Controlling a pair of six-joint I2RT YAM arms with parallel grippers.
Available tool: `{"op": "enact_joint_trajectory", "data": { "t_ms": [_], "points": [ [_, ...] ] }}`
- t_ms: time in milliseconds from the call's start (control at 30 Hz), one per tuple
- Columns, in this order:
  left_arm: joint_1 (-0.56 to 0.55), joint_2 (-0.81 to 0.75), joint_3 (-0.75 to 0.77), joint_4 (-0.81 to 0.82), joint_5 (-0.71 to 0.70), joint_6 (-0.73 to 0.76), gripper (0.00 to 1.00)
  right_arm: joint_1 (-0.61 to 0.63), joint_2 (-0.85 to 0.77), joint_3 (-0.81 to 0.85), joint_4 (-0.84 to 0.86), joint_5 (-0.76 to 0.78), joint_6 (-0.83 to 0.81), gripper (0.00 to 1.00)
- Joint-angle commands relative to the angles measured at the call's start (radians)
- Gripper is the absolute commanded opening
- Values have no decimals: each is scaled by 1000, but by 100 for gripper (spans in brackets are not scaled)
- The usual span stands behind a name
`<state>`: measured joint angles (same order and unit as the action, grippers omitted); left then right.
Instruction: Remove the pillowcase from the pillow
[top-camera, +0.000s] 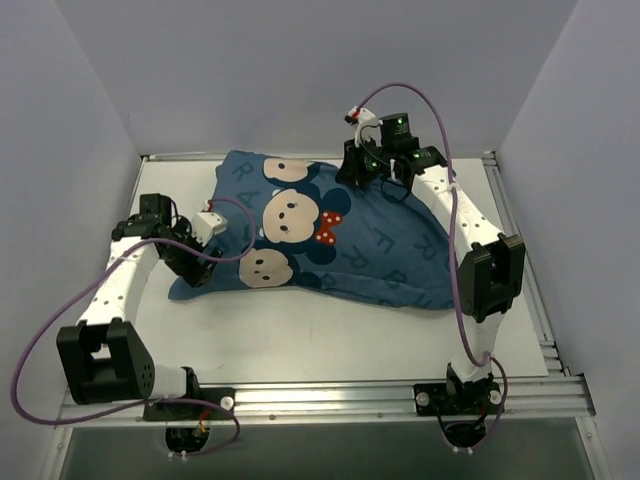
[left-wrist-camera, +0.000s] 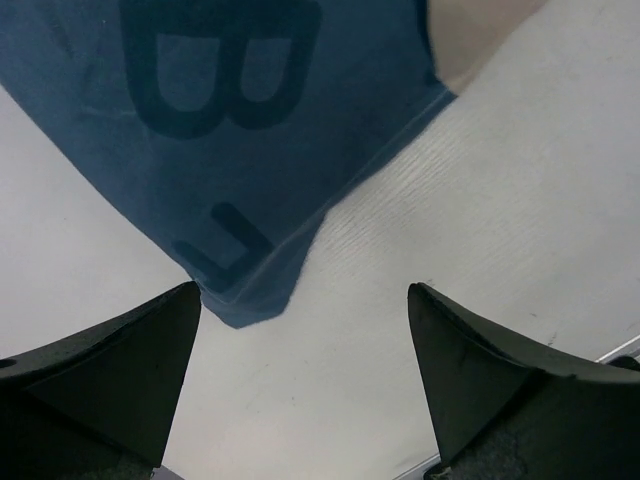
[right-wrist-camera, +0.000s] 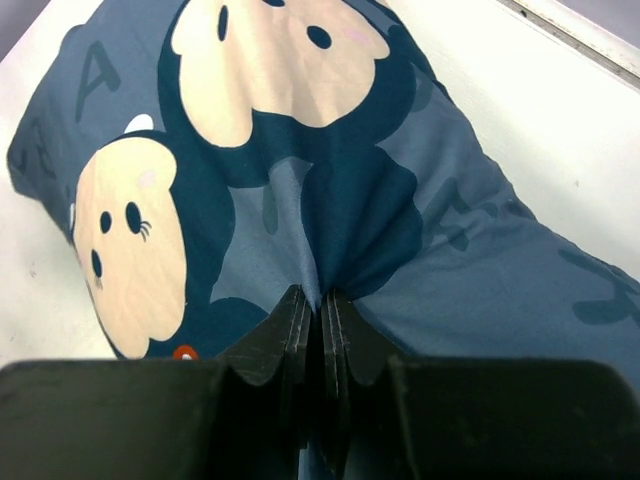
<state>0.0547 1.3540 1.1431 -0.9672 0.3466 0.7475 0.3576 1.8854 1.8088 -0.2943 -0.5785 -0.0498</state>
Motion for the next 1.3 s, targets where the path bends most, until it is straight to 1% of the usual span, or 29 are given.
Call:
{"op": "enact_joint_trajectory", "data": {
  "t_ms": [0,33,67,133,167,200,233,300,333,367,400,433,467,500,533,567,600,633,667,733,767,800,833,867,900,1000,1133,1233,1267],
  "points": [
    [17,57,-49,123,-139,39,94,-28,21,93,64,-104,-22,0],
    [23,91,-57,183,-171,33,94,-35,26,96,63,-104,-19,0],
    [25,126,-66,212,-242,17,94,-48,32,95,63,-103,-16,0],
    [33,160,-63,267,-293,3,94,-57,30,86,64,-95,-7,0],
    [36,187,-63,281,-310,-10,94,-58,29,81,63,-93,-5,5],
    [37,197,-66,291,-322,-11,94,-63,23,70,64,-87,-2,13],
    [37,206,-72,314,-322,-11,94,-65,20,69,63,-78,2,38],
    [37,229,-91,320,-296,-10,94,-65,6,69,40,-31,17,63],
    [34,237,-95,308,-256,-10,94,-65,-3,72,26,-2,30,97],
    [36,252,-101,303,-242,-17,94,-65,-38,72,8,76,50,100],
    [36,257,-108,297,-232,-19,96,-66,-63,66,-23,127,66,100],
    [36,261,-121,286,-216,-19,95,-66,-98,26,-35,190,92,100],
    [36,264,-131,285,-212,-19,82,-69,-183,-4,-48,345,138,100],
    [37,261,-140,283,-206,-20,53,-74,-228,-35,-89,426,168,100],
    [37,255,-157,285,-201,-22,39,-95,-277,-114,-113,504,200,100],
    [39,234,-164,285,-198,-31,23,-109,-378,-162,-141,567,268,100],
    [40,221,-170,289,-199,-42,2,-127,-428,-216,-182,670,300,100],
    [42,202,-177,301,-189,-49,2,-158,-484,-279,-193,702,329,100],
    [46,168,-178,306,-178,-62,2,-172,-591,-413,-197,721,361,100],
    [51,131,-178,327,-161,-77,2,-192,-690,-541,-203,729,462,100],
    [51,96,-175,340,-155,-100,2,-212,-774,-595,-213,729,499,100],
    [53,80,-174,349,-155,-112,2,-221,-810,-683,-224,720,534,100],
    [53,65,-174,370,-153,-122,2,-229,-844,-722,-224,662,574,100],
    [53,33,-175,380,-153,-141,2,-238,-896,-755,-224,639,594,100],
    [54,19,-177,386,-155,-151,2,-241,-914,-811,-220,620,613,100],
    [54,-33,-180,404,-156,-177,2,-247,-945,-886,-244,600,645,100],
    [56,-90,-187,413,-152,-200,2,-290,-976,-997,-244,516,758,100],
    [54,-115,-183,394,-136,-215,2,-308,-1038,-1049,-206,509,863,100],
    [56,-121,-180,389,-132,-221,2,-312,-1075,-1060,-198,514,924,100]
  ]
}}
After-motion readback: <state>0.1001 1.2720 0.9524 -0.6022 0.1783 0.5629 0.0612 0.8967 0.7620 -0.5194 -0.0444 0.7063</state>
